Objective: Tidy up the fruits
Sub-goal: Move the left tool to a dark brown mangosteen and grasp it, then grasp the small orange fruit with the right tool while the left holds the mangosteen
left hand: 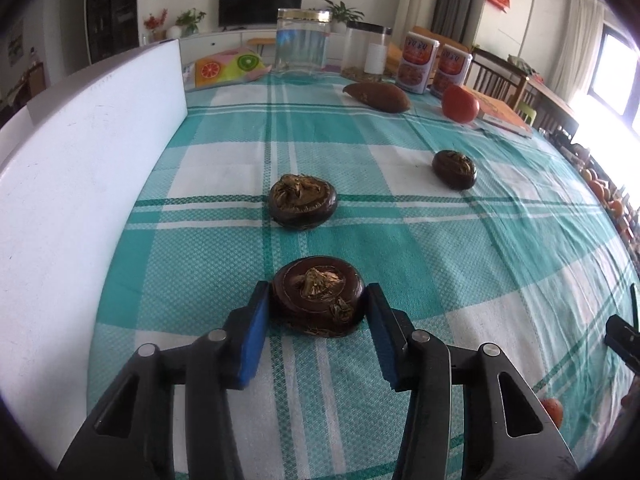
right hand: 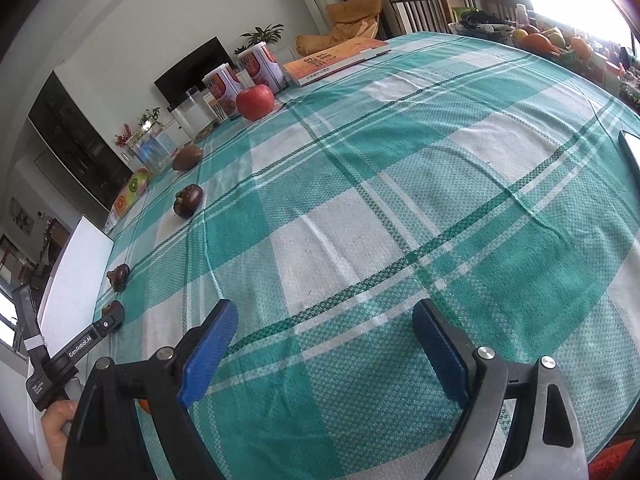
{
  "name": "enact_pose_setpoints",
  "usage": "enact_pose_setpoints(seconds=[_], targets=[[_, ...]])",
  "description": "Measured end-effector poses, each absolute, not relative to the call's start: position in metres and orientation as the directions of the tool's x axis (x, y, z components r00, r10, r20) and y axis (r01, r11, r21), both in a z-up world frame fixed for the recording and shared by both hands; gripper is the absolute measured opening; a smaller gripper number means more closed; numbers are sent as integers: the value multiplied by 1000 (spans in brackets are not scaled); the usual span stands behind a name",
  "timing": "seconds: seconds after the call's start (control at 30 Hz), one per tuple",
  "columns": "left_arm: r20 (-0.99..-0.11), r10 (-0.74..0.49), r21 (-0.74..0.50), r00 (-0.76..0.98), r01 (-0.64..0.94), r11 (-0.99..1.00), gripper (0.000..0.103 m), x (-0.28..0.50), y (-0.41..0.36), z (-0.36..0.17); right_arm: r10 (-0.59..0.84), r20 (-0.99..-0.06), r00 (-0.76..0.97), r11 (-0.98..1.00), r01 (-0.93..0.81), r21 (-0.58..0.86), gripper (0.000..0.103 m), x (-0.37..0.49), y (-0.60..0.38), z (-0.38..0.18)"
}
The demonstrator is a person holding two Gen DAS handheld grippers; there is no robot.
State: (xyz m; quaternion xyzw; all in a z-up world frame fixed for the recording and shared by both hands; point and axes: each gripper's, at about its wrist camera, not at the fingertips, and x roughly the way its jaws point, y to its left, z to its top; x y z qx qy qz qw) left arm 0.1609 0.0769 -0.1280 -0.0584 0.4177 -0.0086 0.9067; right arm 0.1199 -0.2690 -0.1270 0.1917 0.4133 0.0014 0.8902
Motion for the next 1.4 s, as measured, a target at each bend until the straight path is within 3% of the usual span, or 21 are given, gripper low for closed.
enact_pose_setpoints(seconds=[0.1,0.2,0.3,0.4,0.5,0.63,0.8,1.4], targets=[[-758,-77,-105,647,-5,994,49,152,78,-126,223,-717,661,932,71,355,89,118,-257,-123],[-767,-105,-118,632,22,993,49,136,81,-125,381,-672,635,918,-171,359,89,111,-219,-112],[-776,-126,-132,618,36,991,49,117,84,-126,461,-682,567,877,-408,254,89,97,-163,-109],[-779,-128,-130,614,42,991,49,100,87,-126,411,-733,542,854,-511,102,89,86,-122,-118],[-784,-102,-106,612,31,994,49,90,84,-126,356,-744,565,856,-517,18,89,81,-111,-122],[-780,-57,-63,623,12,998,51,88,78,-127,339,-726,598,883,-468,27,89,84,-125,-117],[-780,-31,-28,625,14,1000,64,89,68,-129,329,-725,605,894,-448,31,89,84,-130,-114],[-792,-43,-7,609,62,998,87,82,68,-132,321,-733,601,887,-461,10,89,84,-126,-116]])
